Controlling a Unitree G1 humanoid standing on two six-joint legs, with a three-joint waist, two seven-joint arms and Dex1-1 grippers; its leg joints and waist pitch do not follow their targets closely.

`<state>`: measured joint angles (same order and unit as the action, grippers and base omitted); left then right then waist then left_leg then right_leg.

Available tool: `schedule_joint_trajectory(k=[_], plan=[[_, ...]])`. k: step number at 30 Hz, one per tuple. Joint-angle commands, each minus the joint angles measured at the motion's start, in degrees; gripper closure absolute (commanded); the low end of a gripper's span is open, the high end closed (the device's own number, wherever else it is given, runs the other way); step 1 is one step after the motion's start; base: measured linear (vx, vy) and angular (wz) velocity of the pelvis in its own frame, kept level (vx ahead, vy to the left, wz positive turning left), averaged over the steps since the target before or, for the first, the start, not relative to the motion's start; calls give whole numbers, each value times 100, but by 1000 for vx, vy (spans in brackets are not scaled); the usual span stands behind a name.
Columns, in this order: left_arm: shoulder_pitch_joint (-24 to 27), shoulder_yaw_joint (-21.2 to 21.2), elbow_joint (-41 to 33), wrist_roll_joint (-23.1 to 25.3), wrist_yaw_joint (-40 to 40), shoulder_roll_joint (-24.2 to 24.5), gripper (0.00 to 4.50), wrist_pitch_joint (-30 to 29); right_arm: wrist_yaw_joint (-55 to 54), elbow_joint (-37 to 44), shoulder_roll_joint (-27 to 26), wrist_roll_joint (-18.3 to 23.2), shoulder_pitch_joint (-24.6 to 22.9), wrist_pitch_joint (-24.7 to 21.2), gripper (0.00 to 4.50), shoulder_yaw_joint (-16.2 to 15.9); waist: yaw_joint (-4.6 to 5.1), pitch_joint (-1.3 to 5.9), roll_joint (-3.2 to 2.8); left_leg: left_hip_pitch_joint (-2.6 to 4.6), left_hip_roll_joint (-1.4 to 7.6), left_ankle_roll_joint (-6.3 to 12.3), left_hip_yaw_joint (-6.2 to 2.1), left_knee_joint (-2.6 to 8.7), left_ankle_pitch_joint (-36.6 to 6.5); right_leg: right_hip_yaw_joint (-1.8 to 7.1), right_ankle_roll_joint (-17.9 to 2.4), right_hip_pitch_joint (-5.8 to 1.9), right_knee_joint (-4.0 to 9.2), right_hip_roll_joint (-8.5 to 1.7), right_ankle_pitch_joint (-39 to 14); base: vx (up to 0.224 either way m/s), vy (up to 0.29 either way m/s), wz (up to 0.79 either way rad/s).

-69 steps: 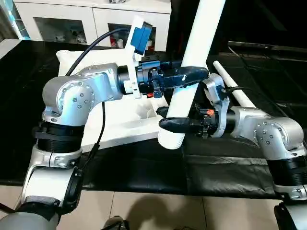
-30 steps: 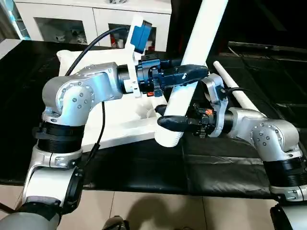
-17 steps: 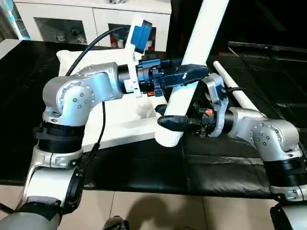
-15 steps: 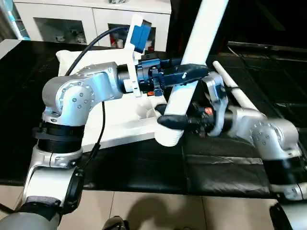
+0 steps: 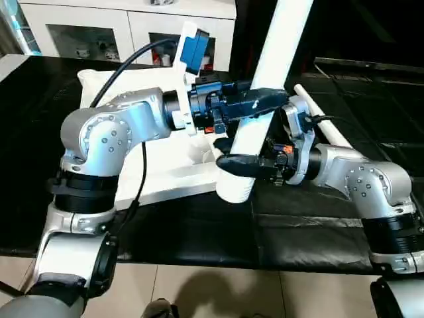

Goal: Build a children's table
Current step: Pick table leg

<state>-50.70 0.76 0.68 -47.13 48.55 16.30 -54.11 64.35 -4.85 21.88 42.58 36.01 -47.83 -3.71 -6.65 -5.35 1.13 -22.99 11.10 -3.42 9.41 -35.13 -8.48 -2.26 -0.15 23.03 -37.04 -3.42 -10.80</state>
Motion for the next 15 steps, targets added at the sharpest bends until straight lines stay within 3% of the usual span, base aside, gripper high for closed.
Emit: schedule_joint_trajectory(k=[1, 11, 13, 14, 15], plan=[[-12, 2, -227, -94, 14, -35, 265, -35, -19, -54, 86, -66, 98, -1, 140, 53, -10, 581, 2, 134, 125, -142, 6, 342, -879, 192, -1244, -310, 430, -368, -839, 0, 0, 0], [-43, 15, -222, -91, -10, -54, 265, -15, -24, -115, 131, -193, 77, 12, 215, -58, -12, 587, -8, 137, 129, -150, 1, 343, -866, 190, -1231, -309, 426, -367, -821, 0, 0, 0], [-65, -44, -258, -56, -30, -83, 265, 19, -22, -144, 134, -221, 63, 36, 235, -65, -5, 584, 43, 136, 130, -145, 6, 347, -874, 189, -1220, -315, 426, -371, -861, 0, 0, 0], [-68, -63, -274, -46, -32, -89, 265, 28, -20, -149, 134, -225, 59, 42, 235, -66, -9, 581, 24, 138, 130, -140, 6, 344, -868, 192, -1214, -310, 429, -374, -898, 0, 0, 0], [-78, -86, -311, -21, -46, -98, 265, 57, -34, -171, 119, -233, 63, 47, 241, -67, 0, 580, 71, 138, 132, -127, 15, 346, -859, 193, -1204, -309, 437, -371, -911, 0, 0, 0]])
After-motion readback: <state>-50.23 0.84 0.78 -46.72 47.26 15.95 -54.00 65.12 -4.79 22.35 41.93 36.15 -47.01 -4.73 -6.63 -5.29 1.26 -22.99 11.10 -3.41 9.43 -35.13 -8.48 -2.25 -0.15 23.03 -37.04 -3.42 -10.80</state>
